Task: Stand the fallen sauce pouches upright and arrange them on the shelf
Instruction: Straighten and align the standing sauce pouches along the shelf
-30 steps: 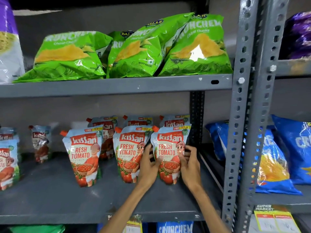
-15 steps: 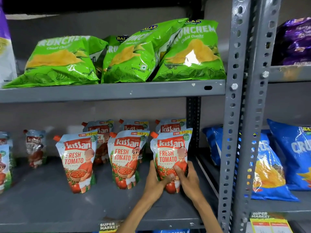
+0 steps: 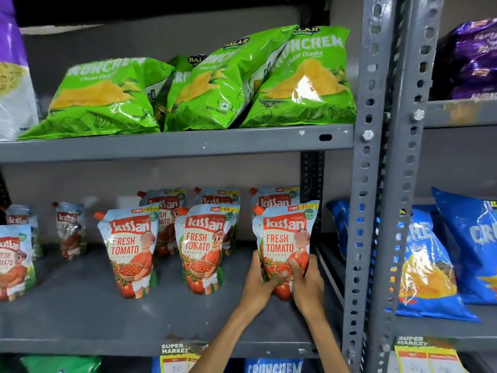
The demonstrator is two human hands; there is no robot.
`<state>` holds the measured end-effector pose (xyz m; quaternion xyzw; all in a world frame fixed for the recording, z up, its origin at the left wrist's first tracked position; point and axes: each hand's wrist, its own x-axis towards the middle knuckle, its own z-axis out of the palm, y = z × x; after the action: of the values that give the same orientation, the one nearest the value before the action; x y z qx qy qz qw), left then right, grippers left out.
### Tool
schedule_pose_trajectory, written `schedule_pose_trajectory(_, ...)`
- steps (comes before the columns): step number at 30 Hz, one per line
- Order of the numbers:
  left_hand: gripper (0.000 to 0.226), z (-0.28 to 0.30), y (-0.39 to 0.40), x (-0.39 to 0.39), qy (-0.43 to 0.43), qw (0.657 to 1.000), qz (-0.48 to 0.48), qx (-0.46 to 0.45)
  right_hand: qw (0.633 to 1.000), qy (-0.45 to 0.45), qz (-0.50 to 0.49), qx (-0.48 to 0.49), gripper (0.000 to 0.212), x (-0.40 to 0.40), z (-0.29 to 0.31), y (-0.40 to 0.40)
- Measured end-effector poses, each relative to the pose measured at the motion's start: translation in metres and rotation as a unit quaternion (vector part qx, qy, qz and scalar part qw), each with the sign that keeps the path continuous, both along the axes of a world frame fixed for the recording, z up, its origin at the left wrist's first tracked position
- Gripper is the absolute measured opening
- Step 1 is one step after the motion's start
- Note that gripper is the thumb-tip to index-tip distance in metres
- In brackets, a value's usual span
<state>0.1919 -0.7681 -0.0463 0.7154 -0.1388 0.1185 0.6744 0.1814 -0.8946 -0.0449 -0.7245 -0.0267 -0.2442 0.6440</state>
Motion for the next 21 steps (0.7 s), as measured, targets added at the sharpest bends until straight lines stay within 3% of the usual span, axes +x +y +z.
schedule_pose_trajectory(4,0.069,0.001,0.0,-0.001,0.008,1.0,0.002,-0.002,0.997,-0.028,-0.068,-0.01,0.061,-0.006,0.006,0.001)
schedule_pose_trajectory(6,0.077,0.004,0.002,-0.007,0.01,1.0,0.003,0.006,0.989,-0.057,-0.129,-0.054,0.074,-0.015,0.013,0.003)
schedule_pose_trajectory(9,0.102,0.016,0.013,-0.022,-0.005,0.999,0.035,0.002,0.952,-0.15,-0.214,-0.16,0.067,-0.027,0.022,0.009)
schedule_pose_trajectory(11,0.097,0.028,0.029,-0.034,-0.032,0.997,0.074,-0.001,0.918,-0.24,-0.223,-0.222,0.054,-0.032,0.024,0.02)
schedule_pose_trajectory(13,0.076,0.039,0.051,-0.046,-0.084,0.99,0.117,0.004,0.915,-0.28,-0.169,-0.238,0.044,-0.032,0.026,0.039)
schedule_pose_trajectory(16,0.042,0.044,0.091,-0.057,-0.156,0.967,0.2,0.012,0.943,-0.254,-0.067,-0.206,0.033,-0.029,0.032,0.073)
schedule_pose_trajectory(18,0.04,0.039,0.119,-0.058,-0.179,0.951,0.254,0.015,0.961,-0.217,-0.019,-0.173,0.032,-0.024,0.034,0.095)
schedule_pose_trajectory(21,0.05,0.021,0.159,-0.049,-0.163,0.934,0.311,0.066,0.98,-0.131,0.076,-0.129,0.048,-0.011,0.026,0.13)
